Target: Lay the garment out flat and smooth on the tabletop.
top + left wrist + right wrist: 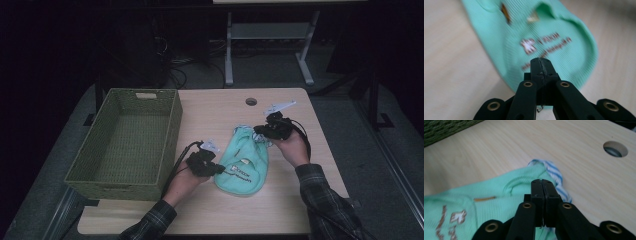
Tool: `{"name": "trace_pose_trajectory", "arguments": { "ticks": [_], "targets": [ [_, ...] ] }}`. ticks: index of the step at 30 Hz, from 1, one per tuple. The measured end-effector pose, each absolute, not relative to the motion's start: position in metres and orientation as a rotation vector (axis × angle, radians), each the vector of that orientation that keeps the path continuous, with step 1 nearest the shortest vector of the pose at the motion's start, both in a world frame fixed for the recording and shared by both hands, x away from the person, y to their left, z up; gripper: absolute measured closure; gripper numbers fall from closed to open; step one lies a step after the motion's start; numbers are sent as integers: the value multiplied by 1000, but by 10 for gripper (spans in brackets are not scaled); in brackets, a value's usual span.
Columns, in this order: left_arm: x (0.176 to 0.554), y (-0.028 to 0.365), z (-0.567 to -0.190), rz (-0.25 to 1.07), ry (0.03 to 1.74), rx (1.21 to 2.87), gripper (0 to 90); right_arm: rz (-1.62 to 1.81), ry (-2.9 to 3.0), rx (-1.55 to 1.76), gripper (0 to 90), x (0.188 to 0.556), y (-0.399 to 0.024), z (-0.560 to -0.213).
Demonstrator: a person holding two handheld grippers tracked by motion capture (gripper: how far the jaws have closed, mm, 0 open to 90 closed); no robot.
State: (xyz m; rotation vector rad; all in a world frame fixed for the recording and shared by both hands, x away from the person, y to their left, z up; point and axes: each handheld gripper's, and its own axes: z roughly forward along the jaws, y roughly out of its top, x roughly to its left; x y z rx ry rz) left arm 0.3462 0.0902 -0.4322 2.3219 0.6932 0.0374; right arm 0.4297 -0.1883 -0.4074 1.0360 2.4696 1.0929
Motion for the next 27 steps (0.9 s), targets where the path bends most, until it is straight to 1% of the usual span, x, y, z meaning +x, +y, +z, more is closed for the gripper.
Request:
{"name": "trace_pose_trajectory", "arguments": {
  "ticks": [2,8,15,22,27],
  "targets": [
    [352,88,-432,51,708,2314,896,1105,2474,1048,897,421,-194,-408],
    [375,79,-436,145,731,2354,896,1122,2506,1029,898,397,-204,-417],
    [397,68,-445,168,756,2345,896,1132,2557,1035,899,369,-210,-437],
    [400,56,-458,163,741,2385,896,1023,2649,1029,899,356,-207,-459],
    [396,58,-457,191,743,2413,897,964,2654,1014,900,352,-209,-462]
  ]
}}
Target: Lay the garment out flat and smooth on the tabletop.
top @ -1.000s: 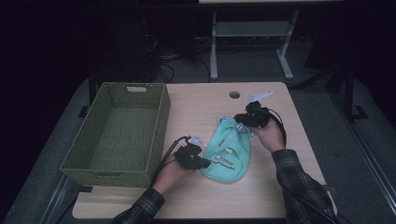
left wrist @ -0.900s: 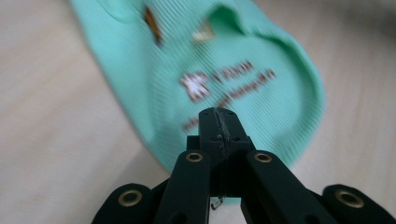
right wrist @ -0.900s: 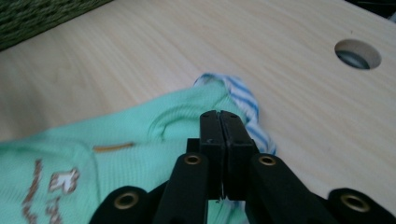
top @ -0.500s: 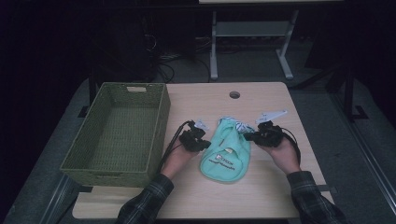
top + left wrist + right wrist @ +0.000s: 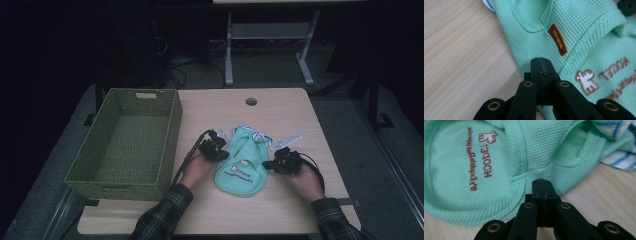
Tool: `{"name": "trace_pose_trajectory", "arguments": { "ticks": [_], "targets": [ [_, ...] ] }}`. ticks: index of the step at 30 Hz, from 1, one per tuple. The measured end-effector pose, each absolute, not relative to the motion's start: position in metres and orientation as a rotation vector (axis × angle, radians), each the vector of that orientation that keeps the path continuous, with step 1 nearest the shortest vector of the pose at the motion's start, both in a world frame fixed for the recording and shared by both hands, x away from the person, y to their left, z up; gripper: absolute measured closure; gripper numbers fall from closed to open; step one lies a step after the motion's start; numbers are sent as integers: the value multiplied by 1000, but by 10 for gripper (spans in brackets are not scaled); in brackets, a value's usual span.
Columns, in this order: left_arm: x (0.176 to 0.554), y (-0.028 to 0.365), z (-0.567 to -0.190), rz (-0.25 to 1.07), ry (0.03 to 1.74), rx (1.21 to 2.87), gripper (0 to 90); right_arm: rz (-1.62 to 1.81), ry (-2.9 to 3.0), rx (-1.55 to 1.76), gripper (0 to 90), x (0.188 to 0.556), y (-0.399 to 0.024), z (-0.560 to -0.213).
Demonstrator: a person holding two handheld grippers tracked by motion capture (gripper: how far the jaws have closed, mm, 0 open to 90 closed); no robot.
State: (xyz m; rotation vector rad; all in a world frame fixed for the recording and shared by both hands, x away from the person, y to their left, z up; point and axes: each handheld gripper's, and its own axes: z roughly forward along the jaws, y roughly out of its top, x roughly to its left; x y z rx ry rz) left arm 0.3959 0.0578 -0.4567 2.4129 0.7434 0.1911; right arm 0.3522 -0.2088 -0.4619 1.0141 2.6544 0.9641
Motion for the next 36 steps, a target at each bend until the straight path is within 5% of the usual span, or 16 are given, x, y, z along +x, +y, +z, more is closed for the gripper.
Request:
{"name": "trace_pose_trajectory", "arguments": {
  "ticks": [17,26,36],
  "targets": [
    [353,76,-454,132,680,2466,898,1004,2629,1018,898,339,-227,-461],
    [353,76,-454,140,672,2465,897,1119,2551,1080,816,378,-216,-445],
    [352,76,-454,139,668,2461,897,1094,2536,1121,822,408,-197,-453]
  ]
}}
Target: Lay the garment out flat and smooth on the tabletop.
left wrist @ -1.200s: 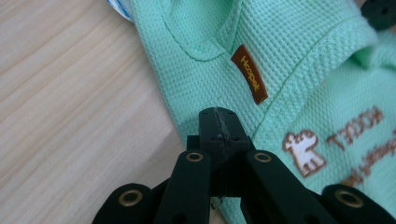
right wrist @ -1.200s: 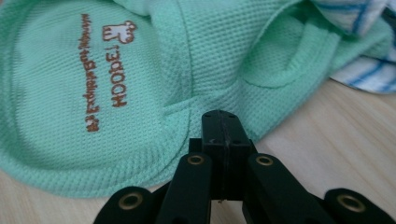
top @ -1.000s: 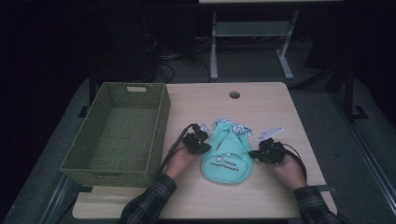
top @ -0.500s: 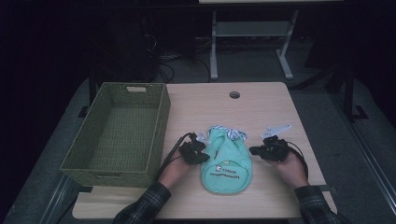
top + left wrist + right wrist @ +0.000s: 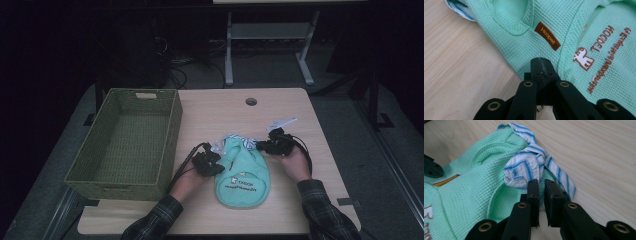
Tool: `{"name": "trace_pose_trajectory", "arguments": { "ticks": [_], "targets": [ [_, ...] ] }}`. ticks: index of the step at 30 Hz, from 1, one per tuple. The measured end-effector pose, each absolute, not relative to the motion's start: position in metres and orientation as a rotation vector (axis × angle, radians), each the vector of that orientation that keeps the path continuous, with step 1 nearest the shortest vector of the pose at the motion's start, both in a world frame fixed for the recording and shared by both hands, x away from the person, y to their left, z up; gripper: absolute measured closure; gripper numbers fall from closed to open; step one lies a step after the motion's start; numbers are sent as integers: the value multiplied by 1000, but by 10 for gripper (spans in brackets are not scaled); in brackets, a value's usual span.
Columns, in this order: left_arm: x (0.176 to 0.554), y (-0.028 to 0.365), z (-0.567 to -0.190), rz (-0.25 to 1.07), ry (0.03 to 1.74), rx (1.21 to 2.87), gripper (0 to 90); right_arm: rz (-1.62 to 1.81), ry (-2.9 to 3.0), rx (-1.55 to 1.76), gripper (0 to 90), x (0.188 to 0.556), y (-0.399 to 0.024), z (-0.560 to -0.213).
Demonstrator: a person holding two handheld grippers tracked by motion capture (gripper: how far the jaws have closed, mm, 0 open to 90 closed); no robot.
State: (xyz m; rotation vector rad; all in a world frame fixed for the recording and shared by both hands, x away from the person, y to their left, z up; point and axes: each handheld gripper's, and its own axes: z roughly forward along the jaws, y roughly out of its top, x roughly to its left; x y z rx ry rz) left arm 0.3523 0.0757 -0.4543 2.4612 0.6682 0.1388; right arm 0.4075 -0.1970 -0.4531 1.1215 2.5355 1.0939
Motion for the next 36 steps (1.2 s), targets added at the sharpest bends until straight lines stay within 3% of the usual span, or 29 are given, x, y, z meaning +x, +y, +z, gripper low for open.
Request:
{"name": "trace_pose_trajectory", "arguments": {
  "ticks": [6,9,12,32,36],
  "targets": [
    [353,76,-454,131,669,2458,897,1067,2553,1146,795,415,-192,-466],
    [354,77,-454,127,670,2456,897,1071,2558,1137,882,415,-191,-468],
    [353,76,-454,128,671,2456,897,1039,2560,1088,900,414,-188,-467],
    [354,79,-456,94,709,2423,896,998,2470,1169,898,425,-217,-468],
    [356,81,-456,40,728,2391,827,1071,2476,1157,872,420,-216,-465]
  ]
}}
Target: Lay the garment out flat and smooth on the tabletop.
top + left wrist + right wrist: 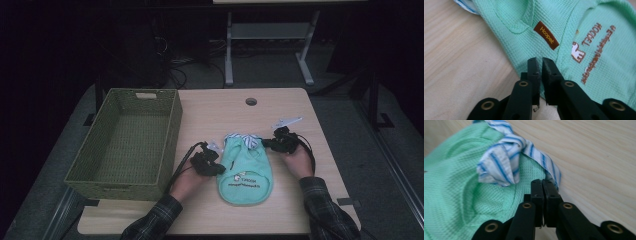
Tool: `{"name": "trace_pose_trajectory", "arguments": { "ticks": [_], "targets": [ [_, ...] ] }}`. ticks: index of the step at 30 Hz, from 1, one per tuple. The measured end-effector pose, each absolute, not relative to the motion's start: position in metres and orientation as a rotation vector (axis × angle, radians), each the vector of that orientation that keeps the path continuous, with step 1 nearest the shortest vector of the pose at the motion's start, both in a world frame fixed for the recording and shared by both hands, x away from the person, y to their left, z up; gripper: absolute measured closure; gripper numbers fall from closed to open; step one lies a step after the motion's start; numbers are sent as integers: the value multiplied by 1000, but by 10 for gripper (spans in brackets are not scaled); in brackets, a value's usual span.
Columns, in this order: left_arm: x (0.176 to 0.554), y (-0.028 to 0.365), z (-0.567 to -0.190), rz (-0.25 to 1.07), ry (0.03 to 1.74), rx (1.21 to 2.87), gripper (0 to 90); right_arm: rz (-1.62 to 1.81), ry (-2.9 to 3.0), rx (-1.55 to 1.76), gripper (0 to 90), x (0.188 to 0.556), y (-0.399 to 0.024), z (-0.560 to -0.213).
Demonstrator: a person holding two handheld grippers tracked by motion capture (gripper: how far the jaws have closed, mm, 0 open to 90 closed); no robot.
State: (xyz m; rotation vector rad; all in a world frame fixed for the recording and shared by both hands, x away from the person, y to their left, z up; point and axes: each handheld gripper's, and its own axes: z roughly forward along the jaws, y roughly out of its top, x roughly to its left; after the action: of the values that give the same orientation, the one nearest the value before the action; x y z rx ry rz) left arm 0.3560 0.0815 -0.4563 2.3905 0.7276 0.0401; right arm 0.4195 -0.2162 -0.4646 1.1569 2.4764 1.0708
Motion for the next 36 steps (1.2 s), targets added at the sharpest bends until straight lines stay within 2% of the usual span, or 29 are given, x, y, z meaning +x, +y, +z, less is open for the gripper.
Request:
{"name": "trace_pose_trajectory", "arguments": {
  "ticks": [10,16,29,36],
  "targets": [
    [358,86,-444,70,719,2366,675,1152,2464,1118,736,410,-219,-452],
    [371,86,-435,100,720,2366,591,1168,2457,1131,707,410,-222,-446],
    [401,80,-429,174,707,2377,480,1151,2463,1118,653,418,-221,-438],
    [418,77,-428,184,693,2357,490,1155,2468,1114,644,423,-217,-437]
  ]
}}
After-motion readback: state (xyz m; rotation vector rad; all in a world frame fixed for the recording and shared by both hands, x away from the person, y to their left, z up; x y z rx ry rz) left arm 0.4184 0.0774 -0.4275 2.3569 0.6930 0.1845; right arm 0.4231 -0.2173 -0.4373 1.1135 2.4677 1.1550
